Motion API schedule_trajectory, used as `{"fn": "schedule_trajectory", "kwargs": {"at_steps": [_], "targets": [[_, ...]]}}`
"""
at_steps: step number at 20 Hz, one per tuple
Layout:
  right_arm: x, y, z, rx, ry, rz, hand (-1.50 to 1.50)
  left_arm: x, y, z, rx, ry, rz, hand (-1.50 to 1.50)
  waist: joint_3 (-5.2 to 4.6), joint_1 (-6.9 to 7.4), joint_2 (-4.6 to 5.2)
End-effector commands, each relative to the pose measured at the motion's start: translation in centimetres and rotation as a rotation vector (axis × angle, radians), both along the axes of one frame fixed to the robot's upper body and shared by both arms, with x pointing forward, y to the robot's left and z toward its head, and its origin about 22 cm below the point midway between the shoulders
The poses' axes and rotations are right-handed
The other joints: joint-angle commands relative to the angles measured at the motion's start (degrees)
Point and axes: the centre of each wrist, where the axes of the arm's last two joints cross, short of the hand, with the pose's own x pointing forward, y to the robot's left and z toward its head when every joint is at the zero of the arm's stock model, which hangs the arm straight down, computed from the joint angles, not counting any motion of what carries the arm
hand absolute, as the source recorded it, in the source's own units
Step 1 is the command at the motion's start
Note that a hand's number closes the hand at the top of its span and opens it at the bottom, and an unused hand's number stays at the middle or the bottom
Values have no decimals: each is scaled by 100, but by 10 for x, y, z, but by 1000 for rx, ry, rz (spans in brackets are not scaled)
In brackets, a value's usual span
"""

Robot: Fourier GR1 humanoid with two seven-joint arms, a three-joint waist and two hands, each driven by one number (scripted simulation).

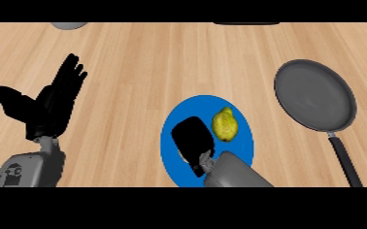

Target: Pick the cupcake from the plate and place it in the pan

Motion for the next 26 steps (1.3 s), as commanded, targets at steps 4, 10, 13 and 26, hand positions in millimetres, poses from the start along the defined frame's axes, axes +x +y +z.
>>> {"fn": "schedule_trajectory", "kwargs": {"at_steps": [4,10,13,26], "targets": [[16,2,-13,63,3,-7,150,10,-16,-3,8,-5,-18,0,-2,30,36],[-5,-15,18,151,-148,-169,150,-10,0,7,16,9,11,0,-1,-34,1],[11,-60,12,171,-171,-408,150,-14,10,-13,11,-5,33,0,-4,-111,10],[-37,-83,140,229,-720,-499,150,-12,13,-12,-2,2,21,0,-6,-59,5]]}}
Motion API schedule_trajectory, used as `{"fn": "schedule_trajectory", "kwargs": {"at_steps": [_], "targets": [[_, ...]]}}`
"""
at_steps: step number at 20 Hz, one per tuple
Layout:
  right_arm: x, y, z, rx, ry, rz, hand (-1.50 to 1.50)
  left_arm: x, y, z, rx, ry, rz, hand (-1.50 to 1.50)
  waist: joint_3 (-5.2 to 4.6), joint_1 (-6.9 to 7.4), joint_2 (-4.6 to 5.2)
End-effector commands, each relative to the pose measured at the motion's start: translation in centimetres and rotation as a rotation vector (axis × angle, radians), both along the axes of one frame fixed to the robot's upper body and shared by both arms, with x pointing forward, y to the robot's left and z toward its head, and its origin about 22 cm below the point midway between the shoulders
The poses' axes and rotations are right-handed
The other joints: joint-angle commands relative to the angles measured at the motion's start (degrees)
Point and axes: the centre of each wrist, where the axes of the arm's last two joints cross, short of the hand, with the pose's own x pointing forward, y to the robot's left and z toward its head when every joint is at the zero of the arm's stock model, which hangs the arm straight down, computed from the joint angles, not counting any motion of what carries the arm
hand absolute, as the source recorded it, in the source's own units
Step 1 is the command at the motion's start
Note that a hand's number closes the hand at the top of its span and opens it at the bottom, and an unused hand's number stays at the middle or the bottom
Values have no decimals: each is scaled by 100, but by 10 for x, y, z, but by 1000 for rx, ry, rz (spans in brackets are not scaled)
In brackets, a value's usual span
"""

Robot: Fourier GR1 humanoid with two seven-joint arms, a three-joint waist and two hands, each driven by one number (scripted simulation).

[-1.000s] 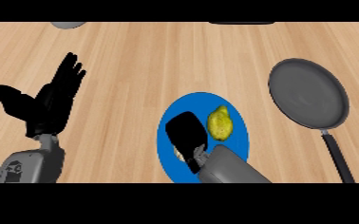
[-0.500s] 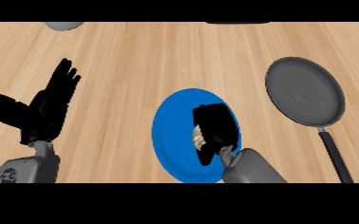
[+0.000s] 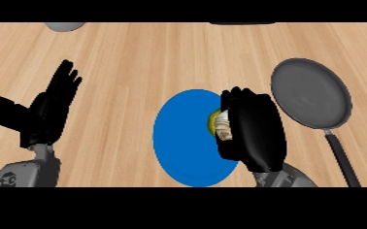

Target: Pick the cupcake from the plate and place it in the pan

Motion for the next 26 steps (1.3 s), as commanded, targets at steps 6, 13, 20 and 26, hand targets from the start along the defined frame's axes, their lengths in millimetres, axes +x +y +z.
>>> {"fn": "schedule_trajectory", "kwargs": {"at_steps": [6,13,20,26], "targets": [[-5,-36,54,87,-105,-110,150,-4,-1,7,-8,-1,-15,0,3,99,29],[21,-109,72,163,-146,-218,150,-5,-8,-4,-8,9,-12,0,3,75,32],[57,-192,52,223,-210,-268,150,7,-6,6,-14,2,-26,0,4,89,44],[95,-255,1,243,-197,-266,150,17,-8,11,10,-11,-19,0,9,155,69]]}}
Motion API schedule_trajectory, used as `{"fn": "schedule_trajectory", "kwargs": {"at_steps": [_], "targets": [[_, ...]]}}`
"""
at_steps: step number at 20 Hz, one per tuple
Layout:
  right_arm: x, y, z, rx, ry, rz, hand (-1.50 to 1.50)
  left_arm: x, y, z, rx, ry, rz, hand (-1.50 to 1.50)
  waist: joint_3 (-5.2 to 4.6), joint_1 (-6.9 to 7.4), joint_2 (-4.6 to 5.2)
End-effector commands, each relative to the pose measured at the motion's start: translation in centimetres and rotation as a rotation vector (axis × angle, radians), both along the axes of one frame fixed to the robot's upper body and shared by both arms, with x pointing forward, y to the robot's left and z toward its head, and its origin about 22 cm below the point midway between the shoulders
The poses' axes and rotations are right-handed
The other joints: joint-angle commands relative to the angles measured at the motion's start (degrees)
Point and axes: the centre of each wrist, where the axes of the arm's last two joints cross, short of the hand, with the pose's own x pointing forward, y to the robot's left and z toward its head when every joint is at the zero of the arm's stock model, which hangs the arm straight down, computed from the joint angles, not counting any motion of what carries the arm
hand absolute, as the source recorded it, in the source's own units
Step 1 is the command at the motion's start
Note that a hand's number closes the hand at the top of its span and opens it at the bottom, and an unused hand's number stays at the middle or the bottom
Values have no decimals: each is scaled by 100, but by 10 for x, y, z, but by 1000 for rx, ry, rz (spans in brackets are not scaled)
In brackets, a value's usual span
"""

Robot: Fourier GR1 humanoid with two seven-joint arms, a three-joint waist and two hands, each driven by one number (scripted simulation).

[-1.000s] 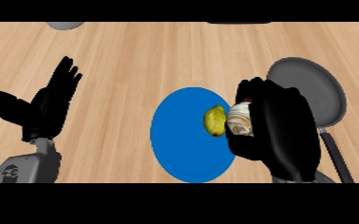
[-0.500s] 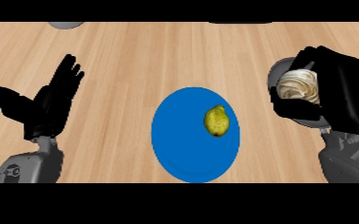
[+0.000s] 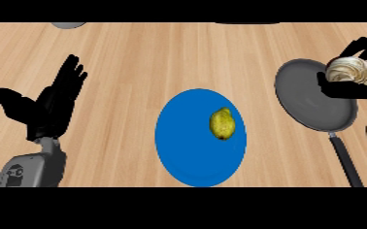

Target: Pick the cupcake from the plate and place it in the pan

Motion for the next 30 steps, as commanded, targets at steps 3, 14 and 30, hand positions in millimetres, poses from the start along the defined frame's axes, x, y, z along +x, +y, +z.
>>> {"fn": "schedule_trajectory", "kwargs": {"at_steps": [3,14,30], "targets": [[17,-41,-59,18,43,57,150,10,-12,15,-6,7,-11,0,3,27,7],[51,-65,-118,96,200,7,150,5,-10,-4,7,-13,-20,0,6,120,51],[33,-114,-128,555,-15,45,-150,-11,7,-8,5,5,-7,0,7,48,8]]}}
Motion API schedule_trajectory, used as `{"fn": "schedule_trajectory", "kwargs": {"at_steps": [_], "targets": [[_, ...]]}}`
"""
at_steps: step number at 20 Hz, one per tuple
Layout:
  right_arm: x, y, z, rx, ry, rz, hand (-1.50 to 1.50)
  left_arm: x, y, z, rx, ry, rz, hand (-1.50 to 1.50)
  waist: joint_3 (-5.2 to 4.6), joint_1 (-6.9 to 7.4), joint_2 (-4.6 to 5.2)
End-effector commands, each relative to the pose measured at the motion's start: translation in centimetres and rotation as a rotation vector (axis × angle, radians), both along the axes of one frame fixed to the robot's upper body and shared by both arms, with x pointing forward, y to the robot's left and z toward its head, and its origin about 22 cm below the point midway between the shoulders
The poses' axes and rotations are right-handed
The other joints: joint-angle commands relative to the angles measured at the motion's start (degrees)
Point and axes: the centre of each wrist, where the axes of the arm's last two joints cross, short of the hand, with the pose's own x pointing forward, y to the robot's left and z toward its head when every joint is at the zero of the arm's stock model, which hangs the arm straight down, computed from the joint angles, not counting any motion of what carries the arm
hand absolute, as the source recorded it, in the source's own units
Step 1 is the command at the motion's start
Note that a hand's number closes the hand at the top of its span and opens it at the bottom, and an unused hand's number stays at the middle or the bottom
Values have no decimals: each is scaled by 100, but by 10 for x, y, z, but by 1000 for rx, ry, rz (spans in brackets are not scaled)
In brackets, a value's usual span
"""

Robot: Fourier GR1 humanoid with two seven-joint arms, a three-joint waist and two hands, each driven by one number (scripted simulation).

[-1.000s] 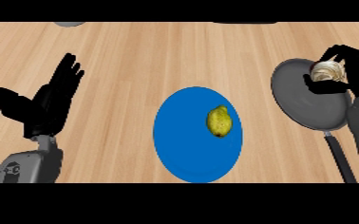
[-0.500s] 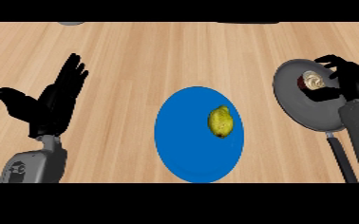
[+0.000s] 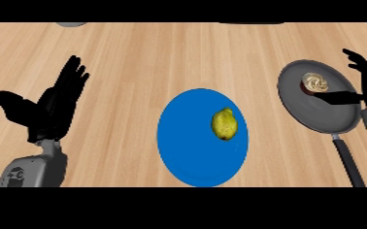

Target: Pick the cupcake from the plate and place it in the pan

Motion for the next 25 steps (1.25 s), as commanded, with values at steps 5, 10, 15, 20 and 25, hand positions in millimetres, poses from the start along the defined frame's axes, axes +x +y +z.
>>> {"fn": "schedule_trajectory", "kwargs": {"at_steps": [5,10,15,20,25], "targets": [[-49,-69,8,369,-208,-30,-150,0,2,-2,0,16,27,0,0,-143,-24],[-99,-127,32,480,-254,45,-150,-1,9,-6,-1,3,19,0,-4,-157,-27],[-162,-156,18,562,-239,143,-150,-1,4,-1,-8,13,33,0,0,-132,-30],[-189,-157,-1,527,-274,110,-150,4,11,2,0,3,28,0,-2,-106,-26],[-184,-153,-1,515,-237,116,-150,-6,5,8,-1,-10,23,0,-10,-101,-45]]}}
